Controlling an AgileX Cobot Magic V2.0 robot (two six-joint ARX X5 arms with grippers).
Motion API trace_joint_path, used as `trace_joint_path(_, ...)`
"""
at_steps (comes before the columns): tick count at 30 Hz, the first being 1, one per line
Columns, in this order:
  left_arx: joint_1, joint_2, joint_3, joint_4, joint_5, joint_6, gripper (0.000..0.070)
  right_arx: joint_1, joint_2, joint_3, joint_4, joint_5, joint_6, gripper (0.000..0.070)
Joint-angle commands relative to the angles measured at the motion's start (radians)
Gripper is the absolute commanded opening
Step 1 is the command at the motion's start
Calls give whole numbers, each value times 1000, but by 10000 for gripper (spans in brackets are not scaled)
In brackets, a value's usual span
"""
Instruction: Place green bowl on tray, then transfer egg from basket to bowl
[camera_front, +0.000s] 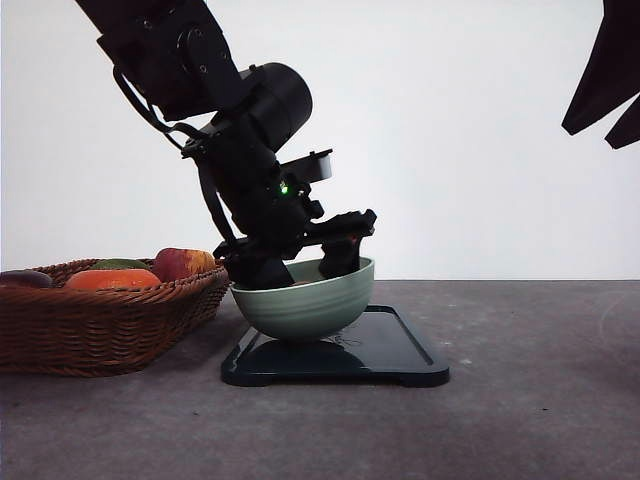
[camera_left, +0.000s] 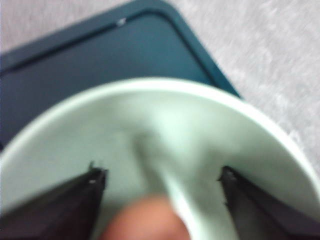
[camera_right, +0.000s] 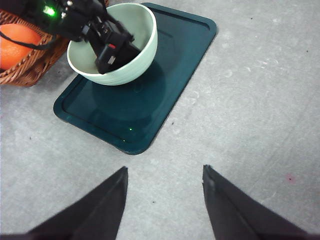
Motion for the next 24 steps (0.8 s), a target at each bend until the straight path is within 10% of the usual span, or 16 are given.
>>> trace_joint_path(1, -8, 17, 11, -10, -1, 4, 549, 6, 3, 2, 6, 0, 10, 289)
trace_joint_path(14, -6, -162, 11, -104, -36, 16, 549, 6, 3, 2, 2, 0, 10, 289)
trace_joint_path(24, -6, -391, 3, -404, -29, 61, 546, 6, 3, 2, 3, 0, 10, 289)
